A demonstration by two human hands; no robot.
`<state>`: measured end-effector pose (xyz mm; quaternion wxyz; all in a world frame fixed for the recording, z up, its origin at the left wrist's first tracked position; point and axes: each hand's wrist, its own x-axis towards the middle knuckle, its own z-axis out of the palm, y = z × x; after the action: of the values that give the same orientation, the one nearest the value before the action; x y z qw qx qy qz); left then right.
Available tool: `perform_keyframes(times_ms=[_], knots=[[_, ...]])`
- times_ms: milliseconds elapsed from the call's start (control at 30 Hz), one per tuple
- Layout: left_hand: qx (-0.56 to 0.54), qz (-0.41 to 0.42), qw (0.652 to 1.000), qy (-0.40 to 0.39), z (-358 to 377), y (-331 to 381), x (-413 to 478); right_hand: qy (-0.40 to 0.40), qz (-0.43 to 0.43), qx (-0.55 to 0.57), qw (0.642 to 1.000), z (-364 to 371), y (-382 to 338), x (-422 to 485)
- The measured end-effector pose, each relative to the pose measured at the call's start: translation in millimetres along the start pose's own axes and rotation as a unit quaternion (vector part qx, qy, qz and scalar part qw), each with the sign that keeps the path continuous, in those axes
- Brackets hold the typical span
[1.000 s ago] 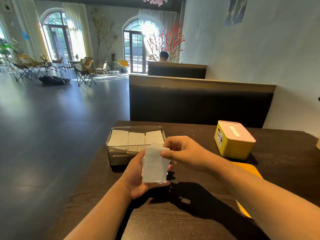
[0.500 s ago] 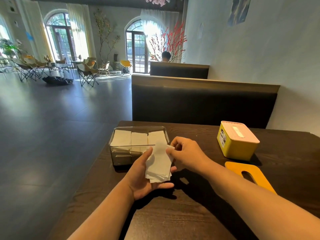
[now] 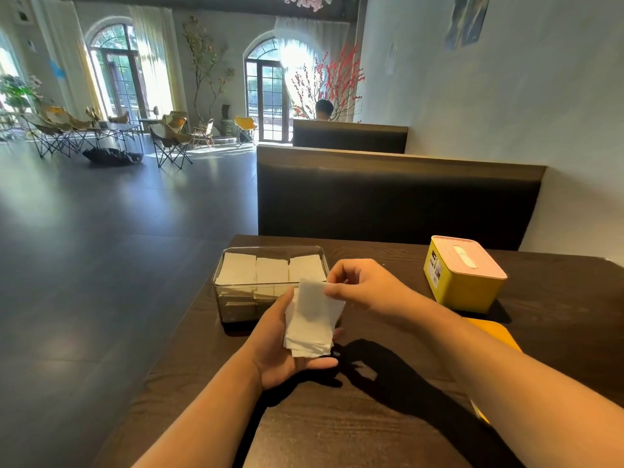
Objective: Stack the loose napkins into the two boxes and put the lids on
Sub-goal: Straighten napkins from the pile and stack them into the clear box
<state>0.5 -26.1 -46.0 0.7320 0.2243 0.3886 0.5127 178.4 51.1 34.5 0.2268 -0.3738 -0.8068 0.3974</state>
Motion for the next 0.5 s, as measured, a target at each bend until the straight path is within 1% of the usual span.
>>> perform_keyframes(times_ms=[100, 167, 267, 367, 433, 500], knots=[[0.0, 0.018, 1.0, 0.0, 0.5, 0.9, 0.0, -0.082, 0.002, 0.059, 0.995, -9.7, -17.5, -2.8], [-0.001, 0.021, 1.0, -0.008, 2.1, 2.1, -1.1, -0.096, 0.014, 0.066, 0.993, -10.4, -23.2, -0.1], [-0.022, 0.012, 0.999, -0.038, 3.4, 3.0, -5.2, -0.074, 0.025, -0.029, 0.997, 0.6, -20.8, 7.4], [0.017, 0.003, 0.998, -0.065, 0.1, 0.0, -9.0, -0.028, 0.034, -0.108, 0.993, 14.0, -10.7, 10.7], [0.054, 0.004, 0.997, -0.063, -0.3, -1.4, -10.4, -0.006, 0.035, -0.121, 0.992, 18.6, -4.1, 10.2], [0.083, 0.002, 0.995, -0.046, -0.8, -2.3, -9.3, 0.003, 0.049, -0.092, 0.995, 20.5, 3.5, 9.9]])
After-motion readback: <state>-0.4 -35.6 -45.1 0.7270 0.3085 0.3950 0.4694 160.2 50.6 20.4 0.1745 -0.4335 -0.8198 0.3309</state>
